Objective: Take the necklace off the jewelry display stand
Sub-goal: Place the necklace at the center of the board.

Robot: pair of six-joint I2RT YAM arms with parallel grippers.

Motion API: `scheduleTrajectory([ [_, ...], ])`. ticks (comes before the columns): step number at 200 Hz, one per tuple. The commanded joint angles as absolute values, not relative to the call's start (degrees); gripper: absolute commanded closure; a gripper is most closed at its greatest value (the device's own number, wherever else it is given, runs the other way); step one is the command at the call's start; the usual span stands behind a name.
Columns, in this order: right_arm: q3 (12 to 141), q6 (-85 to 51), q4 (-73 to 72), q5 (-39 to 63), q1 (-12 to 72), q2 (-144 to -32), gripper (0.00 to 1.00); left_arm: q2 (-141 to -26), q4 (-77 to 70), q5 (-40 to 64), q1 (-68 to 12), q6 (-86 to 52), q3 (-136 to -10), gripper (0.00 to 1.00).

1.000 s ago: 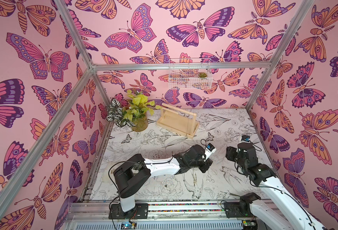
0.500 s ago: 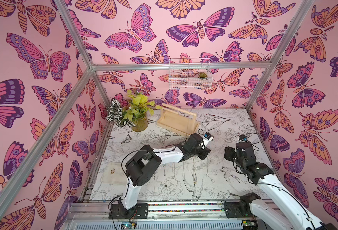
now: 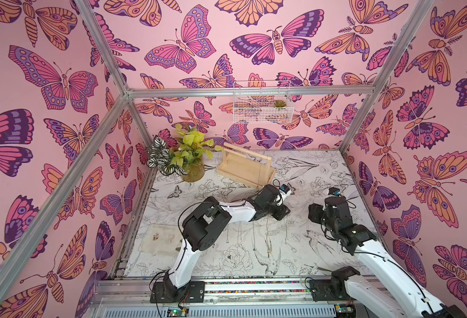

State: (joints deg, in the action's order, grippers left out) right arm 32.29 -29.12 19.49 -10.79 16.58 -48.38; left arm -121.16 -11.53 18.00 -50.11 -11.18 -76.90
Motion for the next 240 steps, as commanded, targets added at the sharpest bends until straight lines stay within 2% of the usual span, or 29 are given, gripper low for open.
scheduleTrajectory([
  [1,32.3,-28.8,19.8,-8.4,16.4,-48.6,0.39,-114.7,-11.3,17.5,-49.8,-10.8,-74.5,0.59],
  [25,30.9,-31.1,19.0,-1.2,16.6,-51.0,0.42,-107.3,-10.7,14.3,-48.6,-10.8,-69.3,0.56],
  [39,30.1,-33.0,18.8,0.4,18.5,-54.1,0.47,-103.8,-9.1,14.7,-45.8,-13.2,-67.4,0.58],
  [59,31.8,-33.3,22.3,-5.8,25.7,-57.1,0.47,-97.8,-9.1,14.9,-41.6,-17.4,-63.2,0.64],
  [83,36.3,-36.1,28.9,-15.7,34.7,-62.4,0.45,-90.2,-9.1,12.2,-40.3,-17.5,-58.6,0.63],
  [114,38.6,-41.4,30.1,-16.5,38.0,-70.7,0.49,-84.4,-9.1,12.3,-39.9,-17.4,-54.4,0.62],
  [156,47.1,-44.8,34.4,-22.4,46.2,-84.1,0.50,-79.5,-9.3,13.7,-39.6,-18.5,-49.7,0.62],
  [194,50.1,-49.4,36.8,-25.5,47.4,-88.2,0.56,-74.7,-9.3,13.7,-39.6,-18.7,-46.2,0.62],
  [240,47.2,-50.6,32.9,-21.6,47.4,-88.7,0.62,-70.7,-9.3,13.5,-39.6,-18.7,-43.4,0.62],
])
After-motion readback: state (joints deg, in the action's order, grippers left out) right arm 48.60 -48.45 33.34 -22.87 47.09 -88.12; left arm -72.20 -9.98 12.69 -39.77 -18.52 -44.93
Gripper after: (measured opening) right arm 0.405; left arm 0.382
